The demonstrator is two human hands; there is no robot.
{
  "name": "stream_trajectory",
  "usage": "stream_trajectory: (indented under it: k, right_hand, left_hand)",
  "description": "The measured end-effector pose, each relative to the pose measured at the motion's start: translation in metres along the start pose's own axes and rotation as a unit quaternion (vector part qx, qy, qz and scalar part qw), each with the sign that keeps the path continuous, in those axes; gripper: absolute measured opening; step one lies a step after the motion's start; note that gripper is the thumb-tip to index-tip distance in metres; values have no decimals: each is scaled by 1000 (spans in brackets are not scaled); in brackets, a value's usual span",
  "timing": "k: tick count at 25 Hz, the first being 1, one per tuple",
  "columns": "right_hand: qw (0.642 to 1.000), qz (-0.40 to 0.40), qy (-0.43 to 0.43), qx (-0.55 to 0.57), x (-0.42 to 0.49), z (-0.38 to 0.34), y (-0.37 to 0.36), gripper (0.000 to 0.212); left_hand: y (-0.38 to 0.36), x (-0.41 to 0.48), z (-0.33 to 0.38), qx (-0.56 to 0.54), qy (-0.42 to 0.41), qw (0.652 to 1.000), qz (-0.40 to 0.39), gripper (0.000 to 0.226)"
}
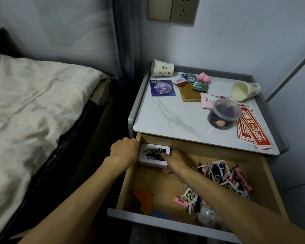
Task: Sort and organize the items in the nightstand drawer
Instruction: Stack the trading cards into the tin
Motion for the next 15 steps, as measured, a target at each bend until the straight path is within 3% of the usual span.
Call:
stream_trajectory:
  k: [8, 13, 15]
  right_hand:
    - [1000, 11, 9, -24, 0, 1, -3, 39]
    - [999, -32, -11, -20, -6, -2, 4, 41]
    - [998, -45, -12, -41, -16, -10, 18, 33]
  left_hand:
    - [0, 0, -1, -4, -16, 1000, -7, 16]
    - [5, -4, 0, -12, -4, 999, -34, 16]
    - [17, -8, -3, -36, 19, 999, -34, 18]
Point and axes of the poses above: each hand's wrist, its own x-axis towards the middle knuckle, its own y-axis out of the back of the hand, z = x × y, the point moved 2 cm from there along x, towards the middle knuckle, and after that the axes turned 12 degrees about -y, right-handed, at the moved point
